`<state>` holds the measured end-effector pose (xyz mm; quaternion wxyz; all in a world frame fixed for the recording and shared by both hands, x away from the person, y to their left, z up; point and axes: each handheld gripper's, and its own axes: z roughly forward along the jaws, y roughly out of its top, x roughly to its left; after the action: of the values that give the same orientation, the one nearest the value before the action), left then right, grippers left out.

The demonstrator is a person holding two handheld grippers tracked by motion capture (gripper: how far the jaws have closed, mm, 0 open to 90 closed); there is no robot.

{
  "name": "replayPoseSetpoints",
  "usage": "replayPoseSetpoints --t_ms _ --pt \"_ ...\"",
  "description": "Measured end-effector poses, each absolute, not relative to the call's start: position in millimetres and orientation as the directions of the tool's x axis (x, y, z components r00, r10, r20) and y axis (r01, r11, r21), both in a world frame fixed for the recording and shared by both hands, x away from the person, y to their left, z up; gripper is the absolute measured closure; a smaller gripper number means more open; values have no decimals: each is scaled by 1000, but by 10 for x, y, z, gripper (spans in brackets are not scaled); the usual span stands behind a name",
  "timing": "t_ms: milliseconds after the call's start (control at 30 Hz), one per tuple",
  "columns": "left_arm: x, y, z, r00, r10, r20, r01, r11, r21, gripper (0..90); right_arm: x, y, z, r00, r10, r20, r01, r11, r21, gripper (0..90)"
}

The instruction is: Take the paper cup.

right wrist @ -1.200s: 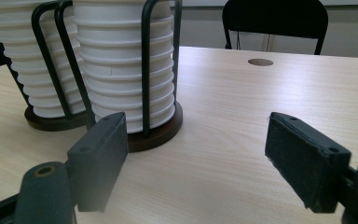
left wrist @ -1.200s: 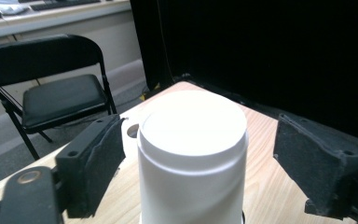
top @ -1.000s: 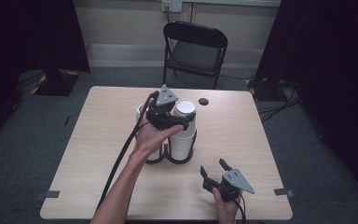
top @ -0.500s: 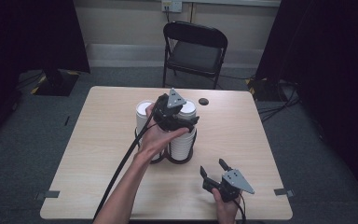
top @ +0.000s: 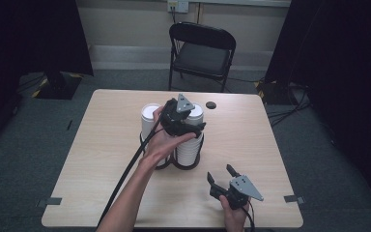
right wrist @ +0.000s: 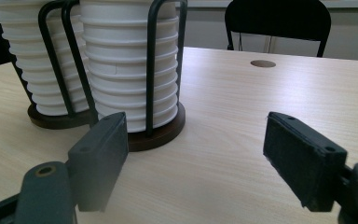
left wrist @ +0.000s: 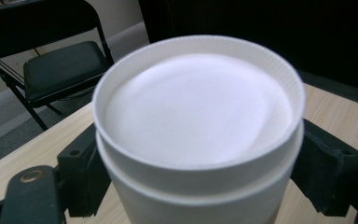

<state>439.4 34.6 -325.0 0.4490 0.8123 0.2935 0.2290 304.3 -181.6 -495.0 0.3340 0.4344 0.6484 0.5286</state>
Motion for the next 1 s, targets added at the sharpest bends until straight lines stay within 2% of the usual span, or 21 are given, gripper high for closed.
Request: replayPoseSetpoints --t_ms 1000 --pt "4353 423 -3184 725 685 73 247 -357 901 192 3055 -1808 -4948 -404 915 22 220 74 973 225"
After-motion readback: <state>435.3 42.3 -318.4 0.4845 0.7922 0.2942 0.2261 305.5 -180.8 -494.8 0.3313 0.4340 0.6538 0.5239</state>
